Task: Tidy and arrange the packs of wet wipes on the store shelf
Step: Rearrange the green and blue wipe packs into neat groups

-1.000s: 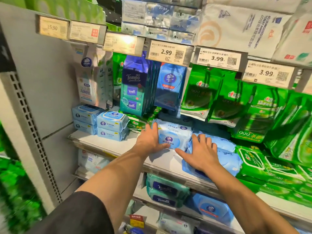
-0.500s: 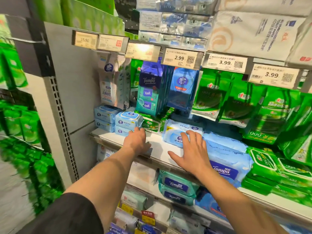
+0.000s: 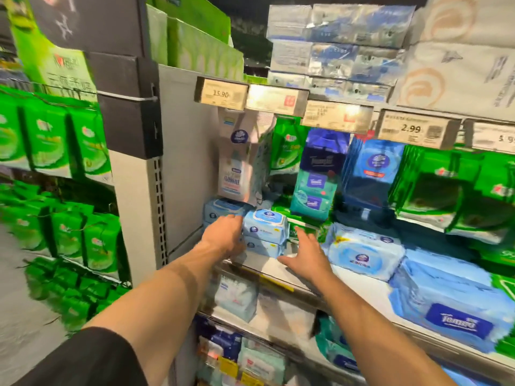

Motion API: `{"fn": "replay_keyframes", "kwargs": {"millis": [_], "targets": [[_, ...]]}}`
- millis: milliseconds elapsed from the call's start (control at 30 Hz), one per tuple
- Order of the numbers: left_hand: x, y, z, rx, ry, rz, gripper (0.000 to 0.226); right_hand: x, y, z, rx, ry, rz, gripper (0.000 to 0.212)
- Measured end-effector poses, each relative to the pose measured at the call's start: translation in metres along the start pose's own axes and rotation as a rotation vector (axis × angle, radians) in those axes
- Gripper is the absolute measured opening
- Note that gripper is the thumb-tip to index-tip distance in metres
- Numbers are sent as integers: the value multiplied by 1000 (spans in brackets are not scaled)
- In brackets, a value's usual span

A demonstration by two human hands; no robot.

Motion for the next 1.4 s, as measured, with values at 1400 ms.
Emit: {"fn": "replay_keyframes", "kwargs": {"millis": [1400], "targets": [[-52, -9, -26, -122, -643, -69, 36, -23, -67, 33, -603, -368, -221, 27]]}}
Point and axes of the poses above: each hand's wrist, its own x-axis away from the middle knuckle, its own y-axis out of the back of the hand, z = x × y, the point moved 3 cm from there along -x, towards the middle knuckle, and after that the axes turned 3 degrees about x, right-handed, at the moved point
